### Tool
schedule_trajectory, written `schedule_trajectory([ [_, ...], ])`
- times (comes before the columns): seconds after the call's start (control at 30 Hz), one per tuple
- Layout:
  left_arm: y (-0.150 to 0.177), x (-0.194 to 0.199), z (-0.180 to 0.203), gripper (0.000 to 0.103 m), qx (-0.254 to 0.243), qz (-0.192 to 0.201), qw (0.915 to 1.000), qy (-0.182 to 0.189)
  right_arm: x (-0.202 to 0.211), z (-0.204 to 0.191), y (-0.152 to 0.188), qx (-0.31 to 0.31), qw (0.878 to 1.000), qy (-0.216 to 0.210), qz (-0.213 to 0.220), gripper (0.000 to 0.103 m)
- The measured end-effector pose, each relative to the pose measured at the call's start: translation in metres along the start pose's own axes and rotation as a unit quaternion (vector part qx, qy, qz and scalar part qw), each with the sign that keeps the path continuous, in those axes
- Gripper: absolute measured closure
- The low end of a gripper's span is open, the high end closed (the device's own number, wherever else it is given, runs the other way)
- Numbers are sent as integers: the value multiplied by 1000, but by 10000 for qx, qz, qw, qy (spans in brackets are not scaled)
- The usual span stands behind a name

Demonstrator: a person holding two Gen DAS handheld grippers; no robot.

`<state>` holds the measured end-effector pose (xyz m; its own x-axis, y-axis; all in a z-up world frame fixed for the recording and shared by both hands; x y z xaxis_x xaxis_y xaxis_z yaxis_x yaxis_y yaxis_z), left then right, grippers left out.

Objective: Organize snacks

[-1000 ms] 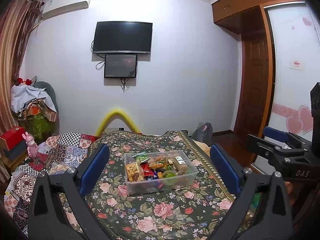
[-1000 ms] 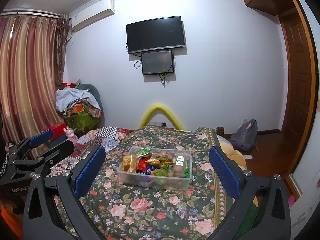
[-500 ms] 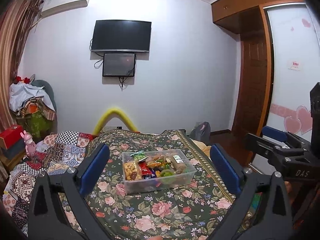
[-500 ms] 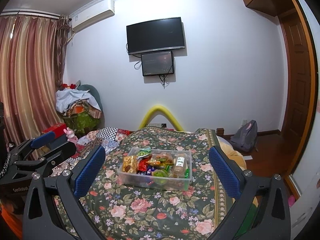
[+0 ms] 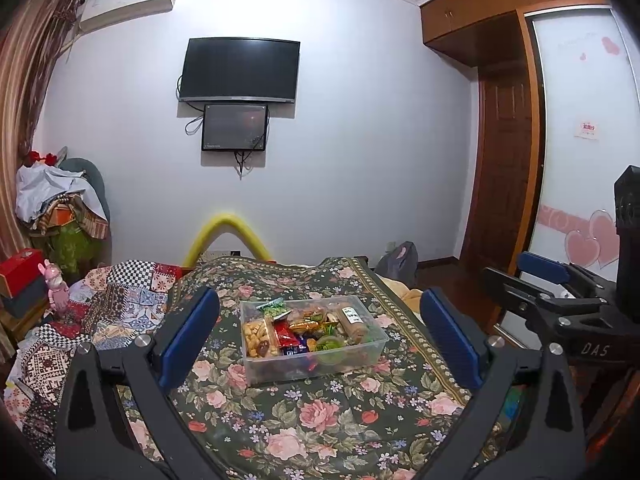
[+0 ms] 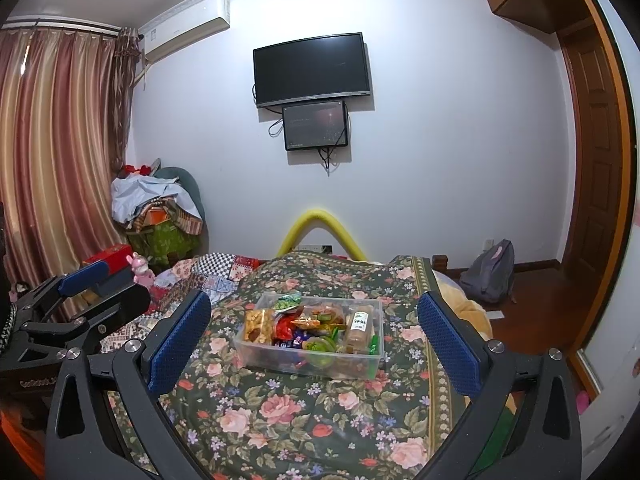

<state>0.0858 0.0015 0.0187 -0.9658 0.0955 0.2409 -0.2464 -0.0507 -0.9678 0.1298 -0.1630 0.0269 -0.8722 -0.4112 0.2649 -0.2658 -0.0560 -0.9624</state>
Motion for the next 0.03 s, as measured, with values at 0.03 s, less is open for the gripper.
schedule_trajectory([
  [0.03, 0, 0, 0, 1, 8, -16, 10000, 2, 0, 0, 1, -3, 10000, 0, -5, 0],
])
Point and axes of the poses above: each gripper's, at about its wrist camera, not at the fingertips, and x roughly against the way its jaws point, z to its right, y to its underside, the point moved 5 cm from there along -x, roughly the way its jaws point, and after that the axes turned 1 degree about z, right-handed, at the moved point
